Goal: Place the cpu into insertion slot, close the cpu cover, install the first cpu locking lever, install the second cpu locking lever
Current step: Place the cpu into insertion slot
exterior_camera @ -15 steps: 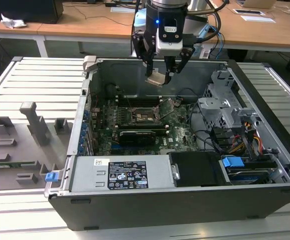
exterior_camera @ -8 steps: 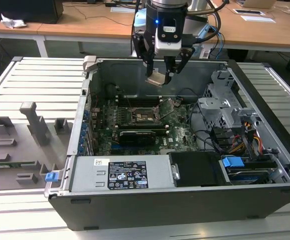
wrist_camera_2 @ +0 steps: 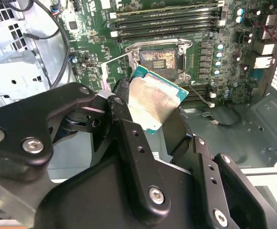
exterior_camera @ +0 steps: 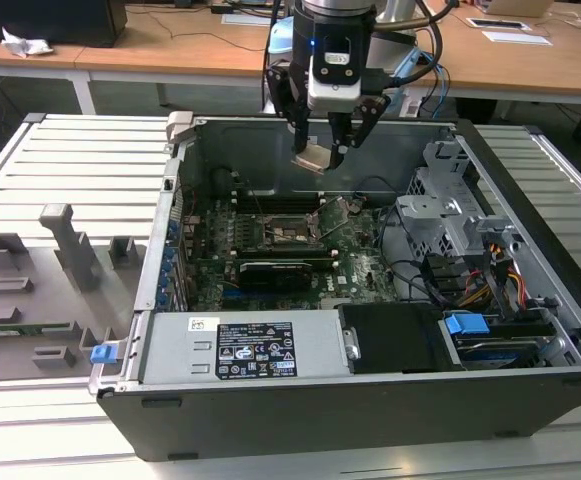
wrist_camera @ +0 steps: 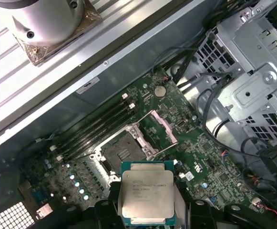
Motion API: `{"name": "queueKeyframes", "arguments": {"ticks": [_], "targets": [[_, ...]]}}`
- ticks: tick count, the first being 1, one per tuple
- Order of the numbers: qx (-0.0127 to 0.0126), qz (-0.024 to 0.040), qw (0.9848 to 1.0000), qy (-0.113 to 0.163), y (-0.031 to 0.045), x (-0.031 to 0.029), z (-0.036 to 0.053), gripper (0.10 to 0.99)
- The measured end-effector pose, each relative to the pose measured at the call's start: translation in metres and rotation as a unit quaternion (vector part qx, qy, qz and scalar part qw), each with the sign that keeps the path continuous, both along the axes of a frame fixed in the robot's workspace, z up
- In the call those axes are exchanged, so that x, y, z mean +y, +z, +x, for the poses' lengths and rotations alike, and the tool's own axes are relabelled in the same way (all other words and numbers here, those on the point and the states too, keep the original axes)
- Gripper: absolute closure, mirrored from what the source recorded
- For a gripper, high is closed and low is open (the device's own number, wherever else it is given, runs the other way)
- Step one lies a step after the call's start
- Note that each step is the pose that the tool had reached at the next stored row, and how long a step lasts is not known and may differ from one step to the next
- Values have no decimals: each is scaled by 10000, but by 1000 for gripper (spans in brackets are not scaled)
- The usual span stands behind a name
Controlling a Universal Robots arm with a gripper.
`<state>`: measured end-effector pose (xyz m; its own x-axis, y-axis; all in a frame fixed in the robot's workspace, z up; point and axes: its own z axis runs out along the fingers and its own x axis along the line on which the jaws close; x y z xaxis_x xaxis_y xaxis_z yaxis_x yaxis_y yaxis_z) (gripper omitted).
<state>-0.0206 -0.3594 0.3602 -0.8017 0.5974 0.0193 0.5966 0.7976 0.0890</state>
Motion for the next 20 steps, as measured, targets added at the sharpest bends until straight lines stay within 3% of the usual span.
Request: {"name": "queueKeyframes", "arguments": {"ticks": [20], "targets": [[0, 0, 9991, -428, -1, 0, 0, 561]]}}
